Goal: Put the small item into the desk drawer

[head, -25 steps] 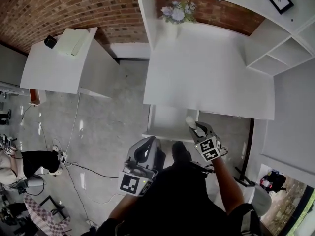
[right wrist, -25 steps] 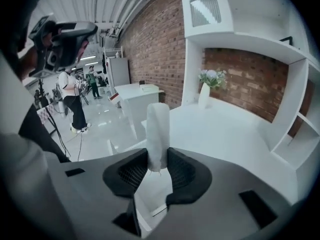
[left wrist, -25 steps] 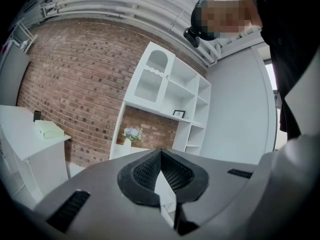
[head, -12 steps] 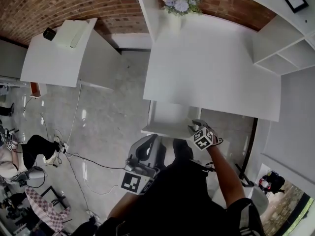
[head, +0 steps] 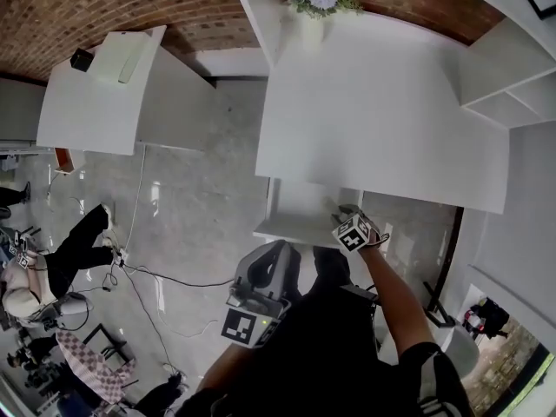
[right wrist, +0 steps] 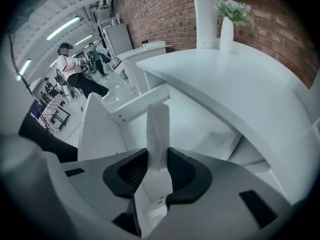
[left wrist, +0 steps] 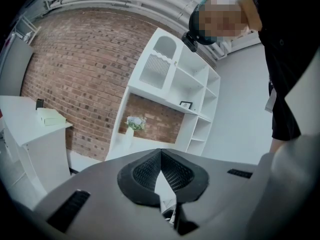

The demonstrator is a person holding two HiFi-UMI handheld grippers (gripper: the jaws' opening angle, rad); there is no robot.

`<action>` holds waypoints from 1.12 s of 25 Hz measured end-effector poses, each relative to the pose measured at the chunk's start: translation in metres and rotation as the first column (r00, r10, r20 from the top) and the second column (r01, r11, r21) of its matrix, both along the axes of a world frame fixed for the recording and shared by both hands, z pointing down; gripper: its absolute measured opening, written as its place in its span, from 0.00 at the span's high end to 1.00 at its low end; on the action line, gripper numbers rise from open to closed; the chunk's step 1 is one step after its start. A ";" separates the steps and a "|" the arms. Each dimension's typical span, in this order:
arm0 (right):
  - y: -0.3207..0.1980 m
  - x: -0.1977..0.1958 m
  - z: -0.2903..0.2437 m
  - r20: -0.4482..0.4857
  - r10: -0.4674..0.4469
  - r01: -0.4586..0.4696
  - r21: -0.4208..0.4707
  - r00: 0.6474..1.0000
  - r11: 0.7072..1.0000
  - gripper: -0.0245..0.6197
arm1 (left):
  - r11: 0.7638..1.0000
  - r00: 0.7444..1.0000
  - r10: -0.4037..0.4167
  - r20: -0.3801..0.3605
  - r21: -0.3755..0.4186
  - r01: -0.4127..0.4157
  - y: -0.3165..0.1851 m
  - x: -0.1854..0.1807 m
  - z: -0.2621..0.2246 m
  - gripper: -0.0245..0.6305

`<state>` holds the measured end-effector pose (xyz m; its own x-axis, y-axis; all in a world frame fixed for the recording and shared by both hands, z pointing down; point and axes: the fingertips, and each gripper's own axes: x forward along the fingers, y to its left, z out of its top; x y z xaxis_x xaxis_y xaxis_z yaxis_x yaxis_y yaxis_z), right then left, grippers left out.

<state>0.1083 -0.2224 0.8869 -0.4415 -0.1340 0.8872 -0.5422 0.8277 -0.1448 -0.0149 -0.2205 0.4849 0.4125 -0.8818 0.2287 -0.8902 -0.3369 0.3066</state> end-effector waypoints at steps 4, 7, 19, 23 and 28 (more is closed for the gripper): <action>-0.004 -0.005 0.021 -0.017 0.032 -0.032 -0.027 0.999 0.999 0.75 | 1.000 1.000 -0.001 -0.010 -0.025 0.001 -0.006 -0.002 0.016 0.94; -0.004 -0.009 0.037 -0.030 0.048 -0.050 -0.056 0.998 0.997 0.75 | 0.999 1.000 0.001 -0.010 -0.033 -0.002 -0.009 -0.001 0.024 0.94; -0.015 -0.018 0.087 -0.094 0.064 -0.075 -0.125 0.993 0.989 0.75 | 0.997 0.999 0.002 -0.047 -0.076 -0.005 -0.017 0.000 0.049 0.94; -0.018 -0.021 0.099 -0.110 0.088 -0.104 -0.150 0.990 0.983 0.75 | 0.997 0.999 -0.001 -0.039 -0.081 -0.002 -0.017 -0.007 0.056 0.94; -0.014 -0.023 0.113 -0.124 0.104 -0.126 -0.192 0.987 0.973 0.75 | 0.996 0.999 -0.010 -0.038 -0.090 0.006 -0.018 -0.012 0.062 0.94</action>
